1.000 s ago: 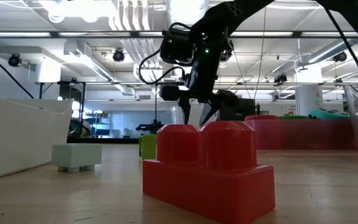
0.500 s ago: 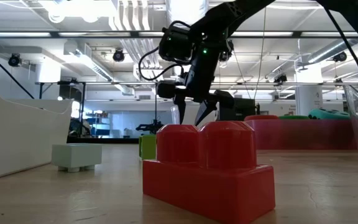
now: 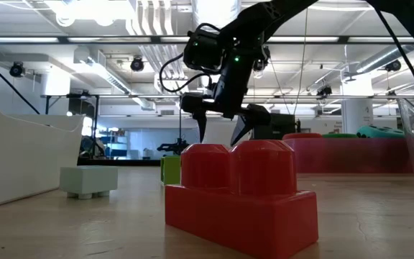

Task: Pick & Place Toys
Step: Put the blue game piece into the transparent bin

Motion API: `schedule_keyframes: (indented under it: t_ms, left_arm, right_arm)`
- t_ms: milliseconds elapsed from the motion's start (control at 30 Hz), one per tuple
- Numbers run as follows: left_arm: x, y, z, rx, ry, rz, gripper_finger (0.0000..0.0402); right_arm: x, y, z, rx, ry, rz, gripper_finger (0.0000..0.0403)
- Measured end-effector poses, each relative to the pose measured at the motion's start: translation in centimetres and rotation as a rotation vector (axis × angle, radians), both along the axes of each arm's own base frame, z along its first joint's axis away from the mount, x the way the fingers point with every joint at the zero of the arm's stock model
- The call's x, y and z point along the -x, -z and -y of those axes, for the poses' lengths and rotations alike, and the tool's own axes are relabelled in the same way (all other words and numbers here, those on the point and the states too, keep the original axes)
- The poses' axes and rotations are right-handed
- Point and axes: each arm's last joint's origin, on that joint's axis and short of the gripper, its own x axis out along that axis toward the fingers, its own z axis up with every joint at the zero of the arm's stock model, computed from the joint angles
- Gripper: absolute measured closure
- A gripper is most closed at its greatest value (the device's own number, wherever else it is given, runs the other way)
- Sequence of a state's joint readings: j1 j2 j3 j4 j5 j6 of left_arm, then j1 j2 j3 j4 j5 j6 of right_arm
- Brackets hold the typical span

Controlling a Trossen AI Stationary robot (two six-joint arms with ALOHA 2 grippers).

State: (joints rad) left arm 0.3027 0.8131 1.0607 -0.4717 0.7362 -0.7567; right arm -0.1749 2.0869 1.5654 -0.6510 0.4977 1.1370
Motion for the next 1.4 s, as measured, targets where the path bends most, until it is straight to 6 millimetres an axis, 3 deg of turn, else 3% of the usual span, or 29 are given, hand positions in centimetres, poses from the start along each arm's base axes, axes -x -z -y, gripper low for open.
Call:
schedule_keyframes:
  t_ms: [200,1033,1133,1400]
  left_arm:
    - [0.0,0.0,0.0,0.003,0.001,-0.001,0.0003]
    - [0.0,-0.1,0.0,0.015,0.0,-0.003,0.0003]
    - [0.0,0.0,0.0,0.022,-0.001,-0.007,0.0003]
    - [0.0,-0.1,0.0,0.027,-0.002,-0.006,0.0003]
  right_arm:
    - [0.4,0.7,-0.3,-0.004,-0.005,-0.022,0.0028]
    - [0.1,4.2,1.6,0.013,0.053,-0.043,0.0028]
    - [0.2,4.2,1.8,0.013,0.061,-0.042,0.0043]
    - [0.3,4.3,2.1,0.0,0.079,-0.035,0.0144]
